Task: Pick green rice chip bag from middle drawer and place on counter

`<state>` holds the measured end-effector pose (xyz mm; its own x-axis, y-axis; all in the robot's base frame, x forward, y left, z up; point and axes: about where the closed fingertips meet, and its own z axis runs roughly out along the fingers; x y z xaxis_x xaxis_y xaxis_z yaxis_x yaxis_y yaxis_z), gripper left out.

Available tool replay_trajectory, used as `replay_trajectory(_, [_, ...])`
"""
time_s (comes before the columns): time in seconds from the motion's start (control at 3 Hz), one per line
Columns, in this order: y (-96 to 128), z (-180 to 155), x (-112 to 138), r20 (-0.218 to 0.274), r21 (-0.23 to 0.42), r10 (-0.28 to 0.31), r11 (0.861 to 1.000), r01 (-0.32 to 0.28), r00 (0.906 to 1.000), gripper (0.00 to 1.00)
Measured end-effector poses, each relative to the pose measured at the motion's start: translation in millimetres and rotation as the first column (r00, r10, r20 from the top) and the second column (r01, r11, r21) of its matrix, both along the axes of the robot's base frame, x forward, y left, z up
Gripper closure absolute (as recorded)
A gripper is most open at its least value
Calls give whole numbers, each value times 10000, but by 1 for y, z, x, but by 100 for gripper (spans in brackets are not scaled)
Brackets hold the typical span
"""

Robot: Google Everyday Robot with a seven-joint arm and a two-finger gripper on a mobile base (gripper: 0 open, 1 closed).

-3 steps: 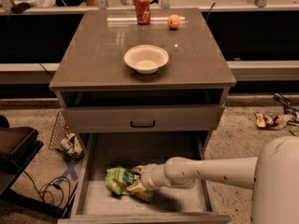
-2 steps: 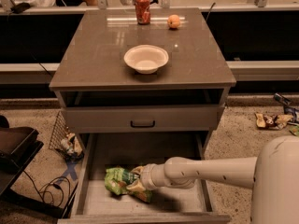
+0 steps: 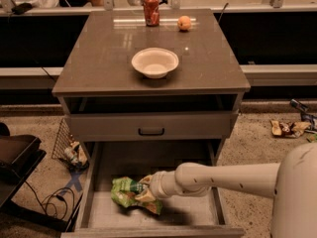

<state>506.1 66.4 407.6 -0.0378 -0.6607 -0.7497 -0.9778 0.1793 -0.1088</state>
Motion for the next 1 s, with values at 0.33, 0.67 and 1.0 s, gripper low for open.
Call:
replay_trajectory(0.33, [-17, 55, -9, -354, -108, -102, 9999, 98, 9993, 100])
replay_trajectory(0.67, [-37, 125, -27, -637, -67, -476, 9989, 473, 9968, 100])
replay_trajectory(1.0, [-58, 212, -39, -336, -21, -744, 9972, 744, 9967, 100])
